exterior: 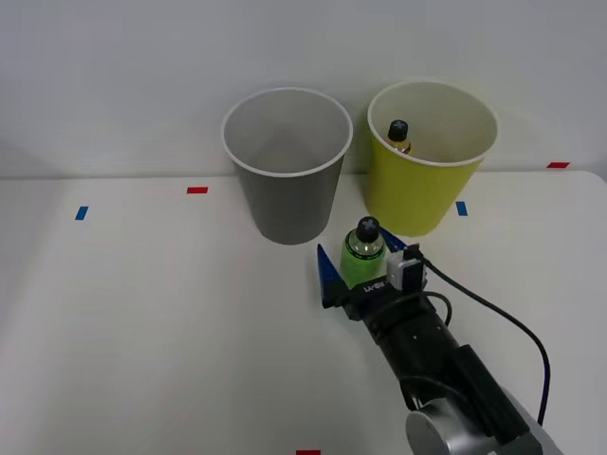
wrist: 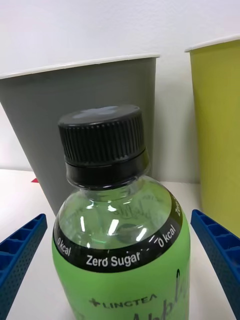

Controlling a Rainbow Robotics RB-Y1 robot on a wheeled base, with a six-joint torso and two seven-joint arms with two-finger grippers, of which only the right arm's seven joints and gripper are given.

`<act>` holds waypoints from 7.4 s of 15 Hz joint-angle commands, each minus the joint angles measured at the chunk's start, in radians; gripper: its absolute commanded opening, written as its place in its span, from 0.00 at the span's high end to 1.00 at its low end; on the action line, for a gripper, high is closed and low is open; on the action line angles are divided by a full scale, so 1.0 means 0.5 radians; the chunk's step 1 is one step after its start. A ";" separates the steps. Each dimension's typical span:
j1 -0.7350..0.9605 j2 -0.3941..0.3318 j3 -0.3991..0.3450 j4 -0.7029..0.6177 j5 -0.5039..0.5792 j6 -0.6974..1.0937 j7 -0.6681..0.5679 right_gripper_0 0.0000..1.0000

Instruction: Put cans in the gray bin, plastic bottles in the light green bin

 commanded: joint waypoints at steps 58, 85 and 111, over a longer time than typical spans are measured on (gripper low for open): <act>-0.688 -0.074 -0.999 -0.374 -1.016 0.409 -0.001 1.00; -0.980 -0.132 -1.008 0.049 -0.973 0.409 0.106 0.29; 1.101 -0.123 -0.508 -0.942 -0.151 -0.367 0.192 0.29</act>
